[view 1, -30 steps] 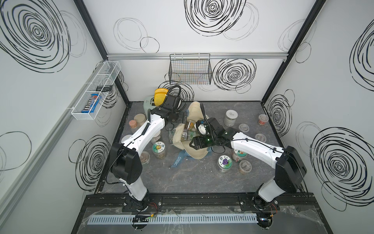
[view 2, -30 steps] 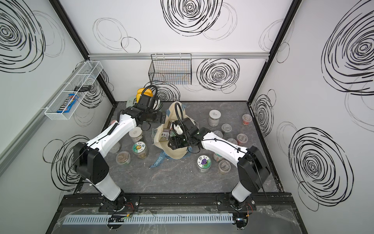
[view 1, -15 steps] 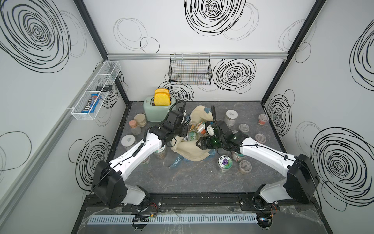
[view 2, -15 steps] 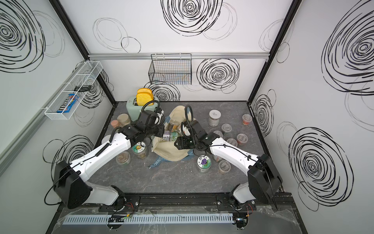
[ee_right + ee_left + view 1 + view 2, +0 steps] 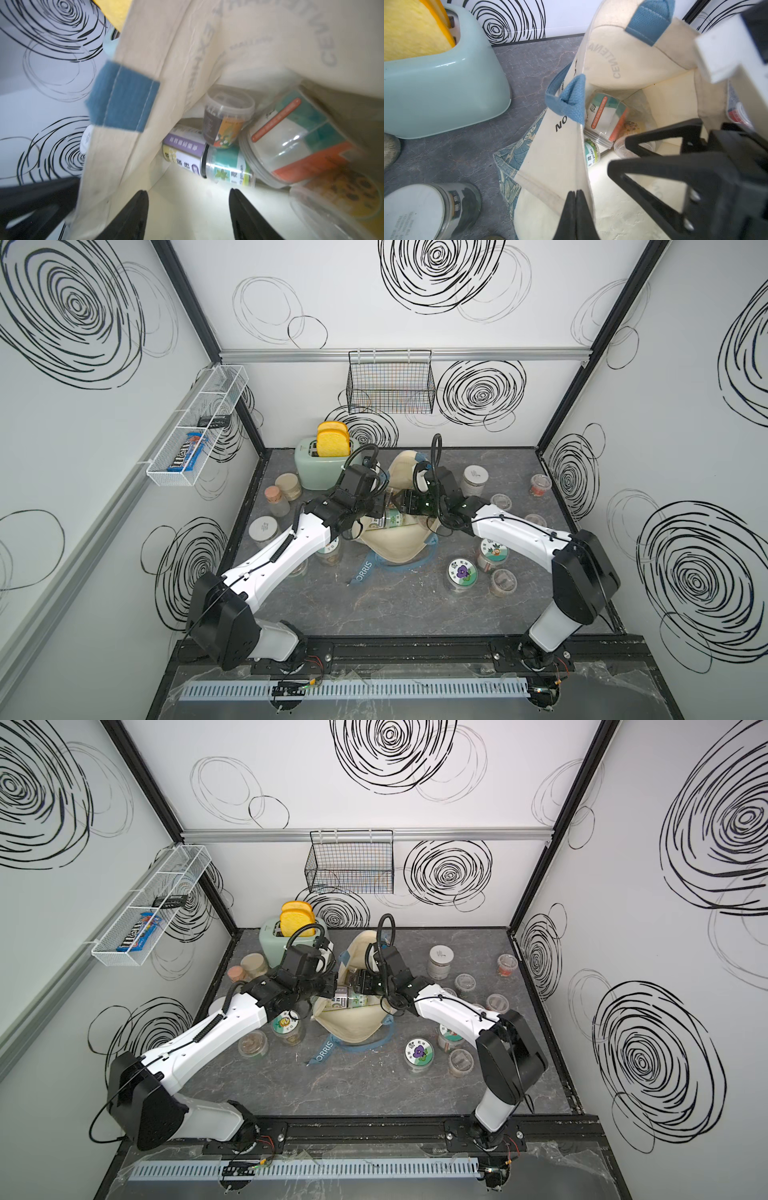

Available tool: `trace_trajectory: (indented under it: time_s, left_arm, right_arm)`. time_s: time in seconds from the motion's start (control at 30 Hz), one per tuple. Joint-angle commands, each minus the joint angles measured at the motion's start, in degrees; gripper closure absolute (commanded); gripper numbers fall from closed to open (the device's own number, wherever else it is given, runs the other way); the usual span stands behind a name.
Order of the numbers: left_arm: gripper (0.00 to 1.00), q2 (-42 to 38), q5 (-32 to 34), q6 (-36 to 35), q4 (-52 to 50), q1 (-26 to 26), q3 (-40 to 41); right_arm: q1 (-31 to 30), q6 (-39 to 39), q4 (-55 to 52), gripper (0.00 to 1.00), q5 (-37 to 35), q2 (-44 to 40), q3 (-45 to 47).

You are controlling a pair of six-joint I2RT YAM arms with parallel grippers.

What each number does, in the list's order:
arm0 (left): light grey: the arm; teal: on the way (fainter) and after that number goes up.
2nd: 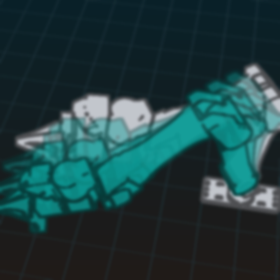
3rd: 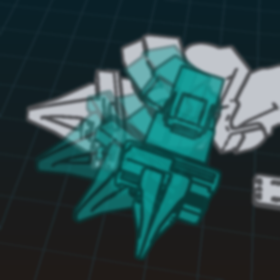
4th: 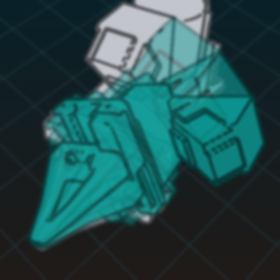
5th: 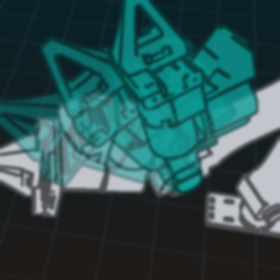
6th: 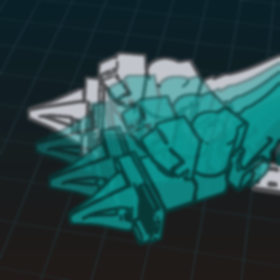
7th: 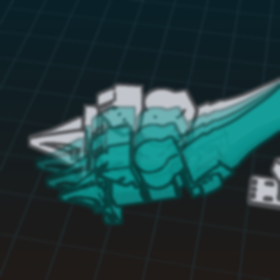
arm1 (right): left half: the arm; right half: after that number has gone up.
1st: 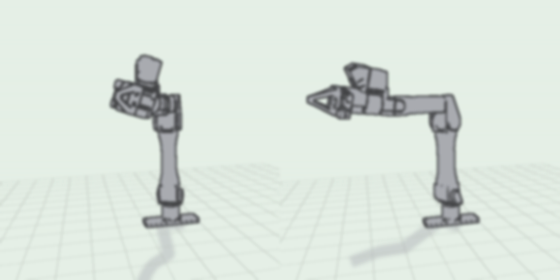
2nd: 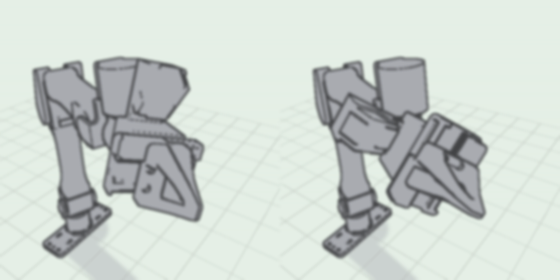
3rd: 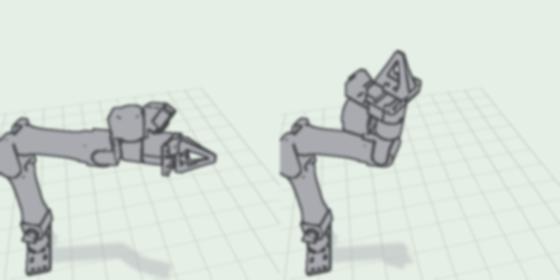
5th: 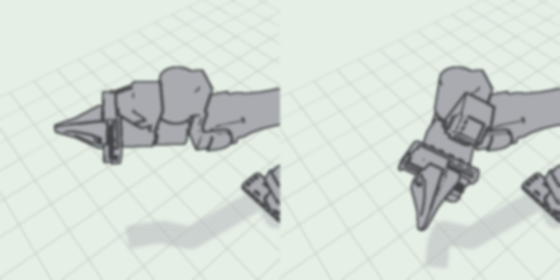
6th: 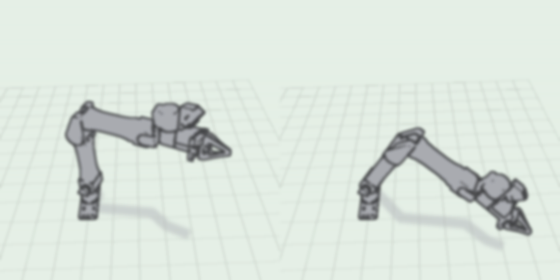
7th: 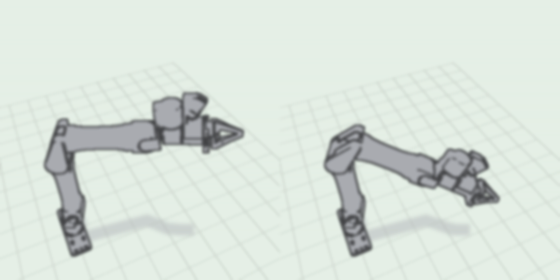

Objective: Take out the seed jars from the canvas bag
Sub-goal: Adjust the canvas bag at the center of the board, then pick up the seed jar from the canvas bag.

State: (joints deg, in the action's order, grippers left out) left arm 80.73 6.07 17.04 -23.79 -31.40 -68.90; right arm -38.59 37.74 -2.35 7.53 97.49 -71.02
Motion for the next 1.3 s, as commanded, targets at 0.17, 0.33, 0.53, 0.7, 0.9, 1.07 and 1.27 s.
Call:
trace_trajectory:
  time_s: [0.17,0.33,0.53,0.7,0.9,1.07,1.27]
  left_arm:
    - [0.95,-0.8,0.2,1.2,2.1,0.7,1.3]
    - [0.53,-0.7,0.0,-0.2,0.8,2.1,1.3]
    - [0.14,-2.7,-1.3,-2.8,-0.2,4.8,0.8]
    - [0.07,-2.3,-4.3,-4.4,-0.4,4.0,0.1]
    - [0.06,6.0,0.4,-5.6,-4.7,6.4,-6.2]
    - [0.06,9.4,3.1,-4.7,-7.6,8.2,-12.9]
    - [0.25,16.5,0.5,-5.0,-10.8,7.9,-18.1]
  right_arm:
    - [2.3,2.4,-0.3,0.34,-2.0,9.9,-8.1]
    - [2.5,3.6,-4.1,0.33,-0.4,14.7,-13.0]
    - [2.7,4.6,-2.9,0.33,0.5,15.1,-11.0]
    - [2.7,4.9,-2.2,0.33,0.9,14.9,-9.9]
    - [2.6,5.1,-1.7,0.33,0.9,14.4,-8.5]
    - [2.6,5.6,-0.6,0.33,1.3,14.1,-6.8]
    - [2.5,5.8,-0.2,0.33,1.6,14.1,-6.1]
